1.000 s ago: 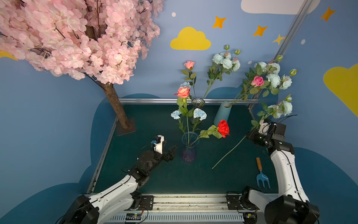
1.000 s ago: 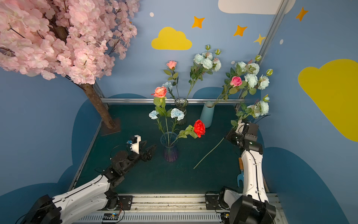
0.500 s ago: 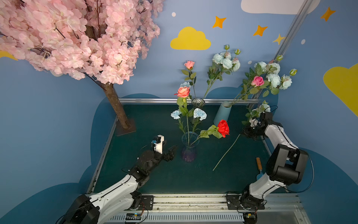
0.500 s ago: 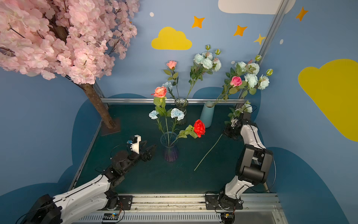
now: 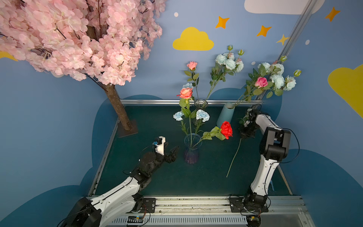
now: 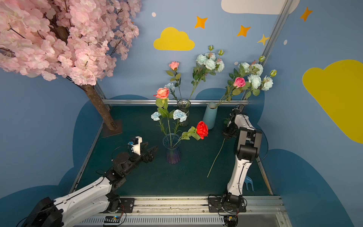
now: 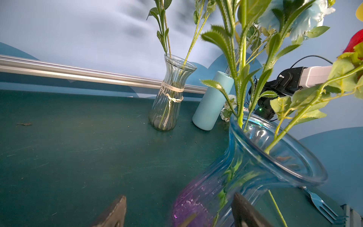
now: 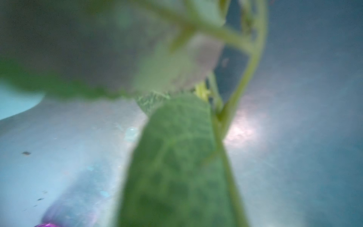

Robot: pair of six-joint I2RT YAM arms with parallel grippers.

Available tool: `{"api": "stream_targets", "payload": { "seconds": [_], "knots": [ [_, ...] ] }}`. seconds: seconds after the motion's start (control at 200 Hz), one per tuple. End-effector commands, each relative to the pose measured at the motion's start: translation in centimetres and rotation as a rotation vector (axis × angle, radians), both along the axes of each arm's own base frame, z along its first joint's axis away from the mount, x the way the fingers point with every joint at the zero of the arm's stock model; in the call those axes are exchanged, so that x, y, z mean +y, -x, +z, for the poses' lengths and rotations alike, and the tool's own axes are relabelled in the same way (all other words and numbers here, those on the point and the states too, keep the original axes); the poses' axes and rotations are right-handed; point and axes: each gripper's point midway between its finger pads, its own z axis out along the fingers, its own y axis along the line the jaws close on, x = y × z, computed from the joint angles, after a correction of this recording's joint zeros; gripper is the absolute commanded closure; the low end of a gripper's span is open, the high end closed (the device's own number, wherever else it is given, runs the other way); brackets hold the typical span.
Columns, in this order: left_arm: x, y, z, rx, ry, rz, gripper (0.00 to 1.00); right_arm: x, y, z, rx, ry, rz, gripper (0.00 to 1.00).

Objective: Pick out blue flowers from the vase
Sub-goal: Place the flower at the center of the board.

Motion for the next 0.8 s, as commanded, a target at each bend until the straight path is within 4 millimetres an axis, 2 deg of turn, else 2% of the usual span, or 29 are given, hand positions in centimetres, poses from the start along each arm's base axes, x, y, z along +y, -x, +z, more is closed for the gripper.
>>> {"api": "stream_targets", "payload": {
  "seconds": [0.0, 0.285, 0.491, 0.686, 0.796],
  "knots": [
    [-0.1, -0.1, 1.0, -0.022, 0.024, -0.009, 0.16, -1.7, 1.4, -0.2, 0.085, 0.095, 0.033, 1.0],
    [-0.1, -0.2, 0.9, -0.017, 0.027, -0.007, 0.16, -0.2, 2.7, -0.4, 0.158, 0.157, 0.143, 1.0],
    [0.0, -0.2, 0.9, -0.015, 0.027, -0.004, 0.16, 0.6, 3.1, -1.8, 0.209, 0.173, 0.199, 1.0],
    [-0.1, -0.3, 0.9, -0.014, 0.026, -0.006, 0.16, 0.2, 3.2, -2.2, 0.225, 0.226, 0.225, 0.93],
    [0.0, -0.3, 0.8, -0.012, 0.028, -0.006, 0.16, 0.0, 3.2, -2.0, 0.222, 0.244, 0.219, 0.82]
  ]
}}
